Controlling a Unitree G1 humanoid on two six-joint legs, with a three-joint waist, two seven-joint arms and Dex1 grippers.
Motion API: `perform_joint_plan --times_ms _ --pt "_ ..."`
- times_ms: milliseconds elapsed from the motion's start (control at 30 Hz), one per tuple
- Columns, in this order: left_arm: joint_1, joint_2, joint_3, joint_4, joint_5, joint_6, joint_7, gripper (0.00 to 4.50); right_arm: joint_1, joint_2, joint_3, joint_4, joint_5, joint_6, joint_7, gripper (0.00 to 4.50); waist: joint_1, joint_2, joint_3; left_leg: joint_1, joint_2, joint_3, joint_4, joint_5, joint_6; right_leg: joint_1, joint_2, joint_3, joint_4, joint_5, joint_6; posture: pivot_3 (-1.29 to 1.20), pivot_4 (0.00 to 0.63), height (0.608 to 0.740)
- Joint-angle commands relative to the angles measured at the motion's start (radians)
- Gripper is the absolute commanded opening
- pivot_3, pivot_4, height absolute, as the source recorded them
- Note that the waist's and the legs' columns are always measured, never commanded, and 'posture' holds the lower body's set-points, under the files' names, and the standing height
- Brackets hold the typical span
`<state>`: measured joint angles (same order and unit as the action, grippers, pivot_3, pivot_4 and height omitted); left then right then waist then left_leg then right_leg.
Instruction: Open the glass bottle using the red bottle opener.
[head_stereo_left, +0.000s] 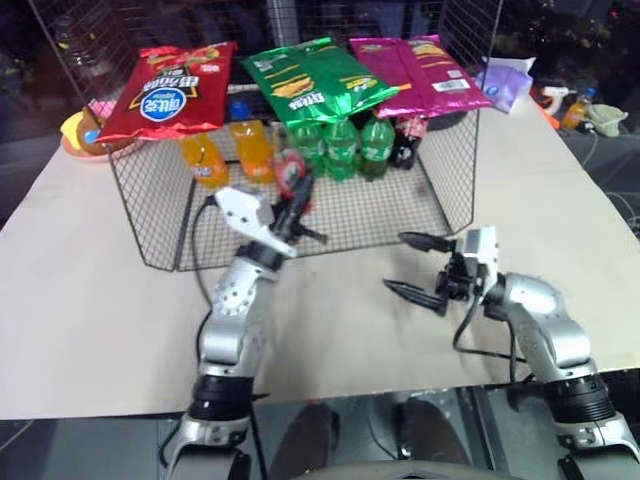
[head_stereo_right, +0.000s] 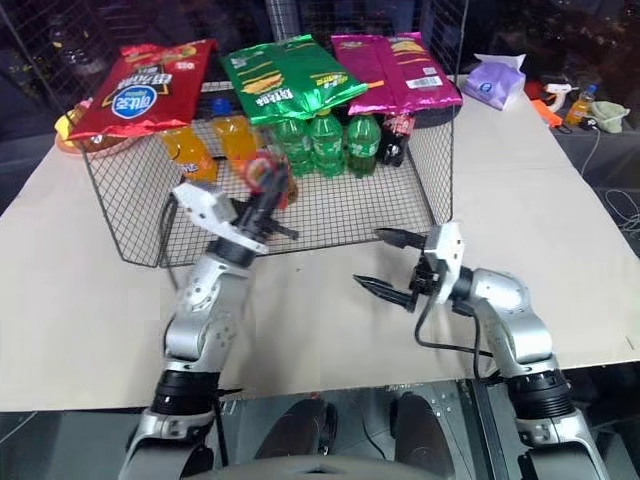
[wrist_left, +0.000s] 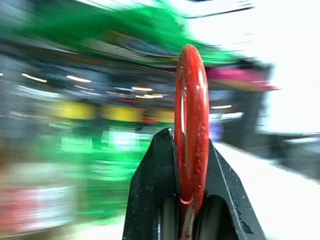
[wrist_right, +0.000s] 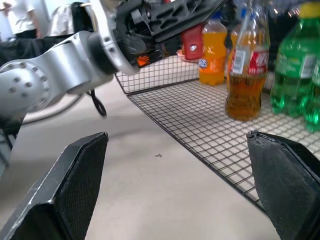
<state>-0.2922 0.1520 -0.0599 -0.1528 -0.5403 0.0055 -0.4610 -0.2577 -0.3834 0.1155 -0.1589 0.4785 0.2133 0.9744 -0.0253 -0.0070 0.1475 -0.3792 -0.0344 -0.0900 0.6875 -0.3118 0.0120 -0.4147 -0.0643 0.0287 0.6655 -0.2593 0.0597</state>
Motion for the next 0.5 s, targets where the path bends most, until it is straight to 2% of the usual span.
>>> perform_joint_plan --times_ms 33,167,500 --pt "-0.014 -0.022 -0.024 -0.009 -0.133 0.079 -0.15 0.02 -0.052 -0.007 0.04 -0.103 0.007 0.187 -0.099 4.5 -0.004 0.0 0.0 0.0 0.0 0.0 0.0 0.0 0.0 0.0 0.0 0.0 0.0 0.0 0.0 0.0 0.15 0.74" --pt "-0.033 -0.035 -0.006 0.007 -0.234 0.161 -0.255 0.02 -0.111 -0.033 0.067 -0.142 0.043 0.399 -0.146 4.5 -0.004 0.0 0.0 0.0 0.0 0.0 0.0 0.0 0.0 0.0 0.001 0.0 0.0 0.0 0.0 0.0 0.15 0.74" --pt "-0.049 0.034 0.023 0.031 -0.338 0.362 -0.423 0.02 -0.202 -0.045 0.006 -0.172 0.184 0.603 -0.15 4.5 -0.008 0.0 0.0 0.0 0.0 -0.001 0.001 0.0 0.0 0.0 0.001 -0.001 0.0 0.0 0.0 0.0 0.15 0.74"
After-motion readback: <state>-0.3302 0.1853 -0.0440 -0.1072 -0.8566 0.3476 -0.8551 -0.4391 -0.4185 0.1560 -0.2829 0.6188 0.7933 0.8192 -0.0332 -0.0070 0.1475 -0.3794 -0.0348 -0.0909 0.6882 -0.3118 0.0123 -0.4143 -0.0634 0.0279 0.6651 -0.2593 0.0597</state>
